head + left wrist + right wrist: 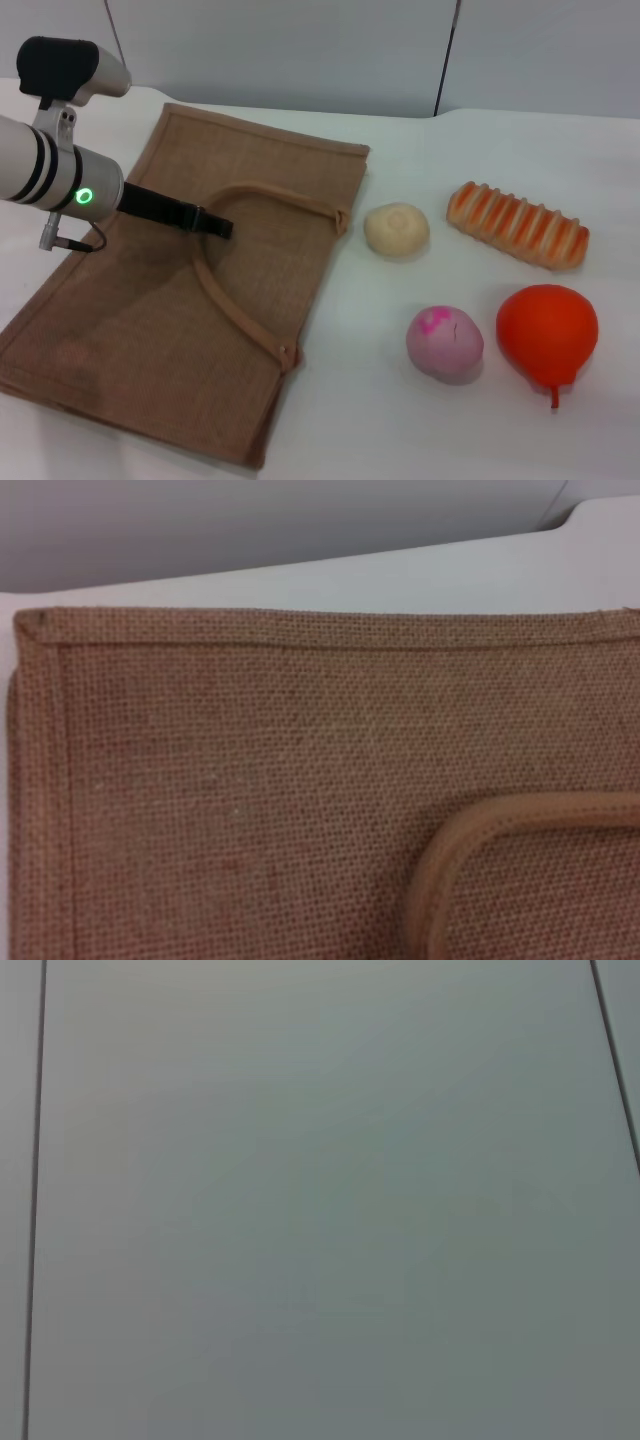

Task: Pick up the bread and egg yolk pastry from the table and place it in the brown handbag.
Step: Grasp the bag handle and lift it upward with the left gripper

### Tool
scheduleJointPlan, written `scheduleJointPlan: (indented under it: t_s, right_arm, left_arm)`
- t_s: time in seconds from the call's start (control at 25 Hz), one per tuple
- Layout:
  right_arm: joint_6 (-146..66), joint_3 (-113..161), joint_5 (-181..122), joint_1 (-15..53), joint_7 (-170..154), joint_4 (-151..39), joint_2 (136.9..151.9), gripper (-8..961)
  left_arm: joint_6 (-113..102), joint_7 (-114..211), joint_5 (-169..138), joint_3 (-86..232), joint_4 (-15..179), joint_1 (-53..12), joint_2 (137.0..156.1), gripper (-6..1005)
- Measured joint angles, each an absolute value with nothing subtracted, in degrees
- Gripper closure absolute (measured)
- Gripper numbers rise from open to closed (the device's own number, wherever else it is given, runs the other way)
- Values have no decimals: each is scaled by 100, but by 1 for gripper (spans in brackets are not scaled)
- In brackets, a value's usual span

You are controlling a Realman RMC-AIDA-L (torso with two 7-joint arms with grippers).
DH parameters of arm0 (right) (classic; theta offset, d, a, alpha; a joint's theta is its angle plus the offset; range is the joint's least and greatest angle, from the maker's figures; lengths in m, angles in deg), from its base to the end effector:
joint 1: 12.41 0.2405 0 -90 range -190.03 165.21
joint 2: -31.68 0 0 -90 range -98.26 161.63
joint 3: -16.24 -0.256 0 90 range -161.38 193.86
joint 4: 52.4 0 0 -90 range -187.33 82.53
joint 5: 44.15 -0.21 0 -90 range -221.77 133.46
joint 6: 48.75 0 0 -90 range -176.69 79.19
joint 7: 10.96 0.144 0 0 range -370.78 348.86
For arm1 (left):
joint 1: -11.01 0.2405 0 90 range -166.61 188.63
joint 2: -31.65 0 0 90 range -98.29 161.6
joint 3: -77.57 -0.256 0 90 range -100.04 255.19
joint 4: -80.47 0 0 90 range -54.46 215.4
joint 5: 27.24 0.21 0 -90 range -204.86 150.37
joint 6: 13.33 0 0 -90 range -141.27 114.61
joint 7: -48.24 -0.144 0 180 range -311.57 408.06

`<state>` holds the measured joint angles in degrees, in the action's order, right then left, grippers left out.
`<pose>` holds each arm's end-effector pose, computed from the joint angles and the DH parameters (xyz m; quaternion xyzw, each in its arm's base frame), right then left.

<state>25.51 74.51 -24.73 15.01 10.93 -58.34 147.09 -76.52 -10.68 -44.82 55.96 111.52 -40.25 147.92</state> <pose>0.3371 0.3515 0.0688 -0.6329 0.1973 0.3745 0.6482 -0.2781 0.4260 0.0129 -0.8433 -0.4721 0.0074 0.2568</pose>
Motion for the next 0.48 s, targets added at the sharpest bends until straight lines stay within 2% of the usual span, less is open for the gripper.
scheduleJointPlan:
  t_s: [0.4, 0.48]
  right_arm:
    - [2553, 7451, -2473, 1501, 1093, -5819, 14708, 123]
    - [2553, 7451, -2473, 1501, 1093, -5819, 14708, 124]
  left_arm:
    - [-7713, -821, -4493, 5592, 11208, -3973, 14793, 463]
    - [-7710, -808, -4494, 5590, 11208, -3964, 14793, 531]
